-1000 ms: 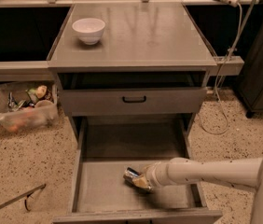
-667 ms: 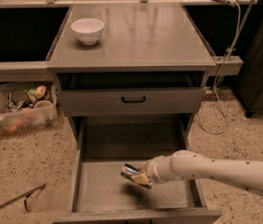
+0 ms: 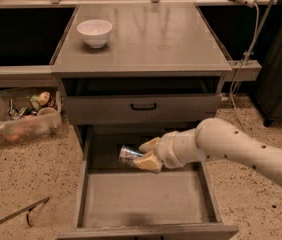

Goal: Pick redbull can from middle drawer and place on counter

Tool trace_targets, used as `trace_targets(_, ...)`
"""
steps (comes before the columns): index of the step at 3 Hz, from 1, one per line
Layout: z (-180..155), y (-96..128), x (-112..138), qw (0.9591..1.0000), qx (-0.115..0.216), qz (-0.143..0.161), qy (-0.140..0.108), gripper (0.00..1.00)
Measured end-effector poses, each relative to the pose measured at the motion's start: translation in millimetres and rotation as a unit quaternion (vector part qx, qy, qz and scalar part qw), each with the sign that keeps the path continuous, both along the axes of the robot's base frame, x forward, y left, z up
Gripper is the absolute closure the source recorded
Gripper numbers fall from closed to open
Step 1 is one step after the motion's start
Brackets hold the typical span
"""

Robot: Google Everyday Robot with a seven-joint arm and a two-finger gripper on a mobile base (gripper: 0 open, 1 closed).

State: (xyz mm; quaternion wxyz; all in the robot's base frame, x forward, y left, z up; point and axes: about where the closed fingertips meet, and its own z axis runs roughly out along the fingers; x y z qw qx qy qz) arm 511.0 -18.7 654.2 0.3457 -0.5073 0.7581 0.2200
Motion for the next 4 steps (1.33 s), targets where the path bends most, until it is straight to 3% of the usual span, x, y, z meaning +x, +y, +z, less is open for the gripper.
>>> trace_targets(1, 109.8, 19.8, 25.3, 0.9984, 0.015, 0.045, -0.030, 1.00)
trace_targets(2, 108.4, 20.4, 24.7, 0.9984, 0.015, 0.046, -0.030, 1.00)
trace_targets(3, 122.4, 26.9, 28.2, 0.9972, -0.003, 0.058, -0.047, 1.00)
trace_targets(4, 186.1, 53.1, 36.7, 0.9910, -0.011, 0.100, -0.088, 1.00)
